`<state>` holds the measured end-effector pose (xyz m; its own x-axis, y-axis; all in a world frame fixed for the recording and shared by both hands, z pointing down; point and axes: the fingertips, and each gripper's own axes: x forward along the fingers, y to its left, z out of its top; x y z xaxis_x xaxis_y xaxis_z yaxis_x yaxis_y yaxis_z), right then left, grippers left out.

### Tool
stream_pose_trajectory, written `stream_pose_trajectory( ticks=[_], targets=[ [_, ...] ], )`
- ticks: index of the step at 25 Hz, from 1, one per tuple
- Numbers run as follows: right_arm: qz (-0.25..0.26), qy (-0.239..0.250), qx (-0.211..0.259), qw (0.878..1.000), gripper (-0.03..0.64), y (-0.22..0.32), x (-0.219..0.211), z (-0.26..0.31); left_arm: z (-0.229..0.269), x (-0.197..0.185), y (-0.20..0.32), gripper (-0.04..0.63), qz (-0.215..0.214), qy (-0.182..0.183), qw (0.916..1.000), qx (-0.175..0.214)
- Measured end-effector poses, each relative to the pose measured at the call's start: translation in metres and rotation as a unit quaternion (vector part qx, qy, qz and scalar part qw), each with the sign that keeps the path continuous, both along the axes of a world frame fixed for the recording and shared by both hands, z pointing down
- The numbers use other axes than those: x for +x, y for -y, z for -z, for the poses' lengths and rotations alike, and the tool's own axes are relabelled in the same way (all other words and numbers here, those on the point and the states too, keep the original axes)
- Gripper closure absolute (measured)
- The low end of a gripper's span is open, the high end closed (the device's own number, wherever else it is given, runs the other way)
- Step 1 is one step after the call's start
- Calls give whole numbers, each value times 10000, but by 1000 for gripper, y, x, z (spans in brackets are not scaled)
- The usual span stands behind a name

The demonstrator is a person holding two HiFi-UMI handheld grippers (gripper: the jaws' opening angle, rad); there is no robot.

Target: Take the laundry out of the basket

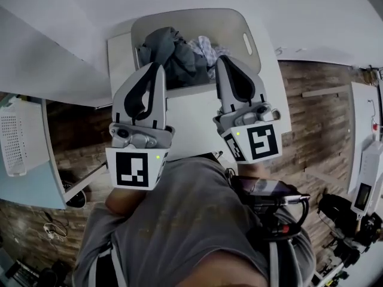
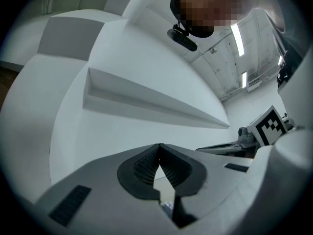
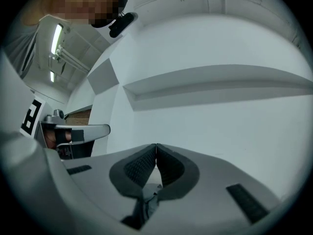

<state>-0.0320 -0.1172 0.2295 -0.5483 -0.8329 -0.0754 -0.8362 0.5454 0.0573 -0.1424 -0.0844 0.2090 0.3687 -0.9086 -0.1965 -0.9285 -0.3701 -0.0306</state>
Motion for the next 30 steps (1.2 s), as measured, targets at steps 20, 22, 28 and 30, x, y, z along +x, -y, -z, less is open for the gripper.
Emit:
stream_pose_trajectory(
  ticks=[20,22,28,30],
  targets=[
    [1535,-515,-782,9837,607,98,-98,-55,-22,-87,69,588,1224,-300,9916,-282],
    [1734,-450,-1083,9779,606,104,-105,-63,-26,-92,76,588,1276,-350,9906,-344],
    [1829,-961,-1281,9700,604,128,-115,-84,-46,-107,95,588,1338,-518,9879,-585],
    [1851,-1111,-1499,9648,587,137,-135,-114,-71,-129,108,588,1346,-557,9868,-708]
  ],
)
